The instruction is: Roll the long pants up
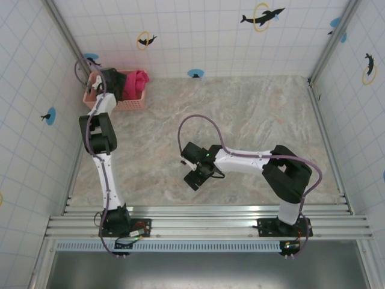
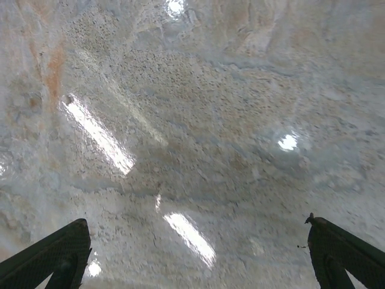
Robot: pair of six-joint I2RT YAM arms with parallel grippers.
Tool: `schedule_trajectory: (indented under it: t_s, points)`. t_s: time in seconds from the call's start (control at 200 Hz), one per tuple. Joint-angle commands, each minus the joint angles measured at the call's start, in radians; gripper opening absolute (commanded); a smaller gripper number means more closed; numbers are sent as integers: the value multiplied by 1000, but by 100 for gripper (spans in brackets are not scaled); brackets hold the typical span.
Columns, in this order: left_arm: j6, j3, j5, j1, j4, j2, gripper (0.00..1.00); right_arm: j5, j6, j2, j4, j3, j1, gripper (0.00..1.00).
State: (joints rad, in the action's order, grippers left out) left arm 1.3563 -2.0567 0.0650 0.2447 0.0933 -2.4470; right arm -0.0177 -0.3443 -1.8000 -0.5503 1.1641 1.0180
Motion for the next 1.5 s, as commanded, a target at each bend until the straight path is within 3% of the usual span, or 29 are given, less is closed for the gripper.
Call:
schedule_trajectory:
  t_s: [0.0,0.175,0.365,0.555,0.771,0.921,0.986,1.091,1.171,1.211,1.266,1.346,1.386,1.436,1.491]
  points:
    - [-143,24,-44,35,99,167,97,57,-20,89,8,-35,8,96]
    - [-256,51,-14,60,118,253,98,110,-43,179,23,-89,18,96]
    - [-368,71,94,62,199,312,98,201,-53,267,-4,-129,25,96]
    - [-507,554,175,60,-50,586,97,373,-58,433,-23,-177,-33,96]
    - [-1002,924,71,37,78,890,98,443,14,687,-33,-262,-262,96]
    - [-1207,1278,173,22,-198,1049,98,480,64,849,25,-361,-455,96]
    - [-1267,1341,209,-18,-316,1054,98,480,96,884,59,-400,-523,96]
    - [-1189,1326,172,-79,-296,957,97,449,126,895,78,-442,-623,96]
    - [-1182,1431,110,-124,-495,929,97,358,158,900,115,-478,-693,96]
    - [-1221,1426,84,-138,-446,952,97,323,169,905,152,-508,-718,96]
    - [-1323,1508,26,-183,-620,983,97,326,165,912,217,-556,-744,96]
    - [-1375,1534,27,-220,-664,978,97,315,211,927,377,-659,-763,96]
    - [-1433,1570,40,-259,-768,955,97,332,232,937,460,-713,-766,96]
    - [-1458,1626,7,-290,-843,953,97,353,255,944,572,-779,-779,96]
    - [-1444,1687,-18,-292,-1036,910,97,349,269,940,687,-838,-810,96]
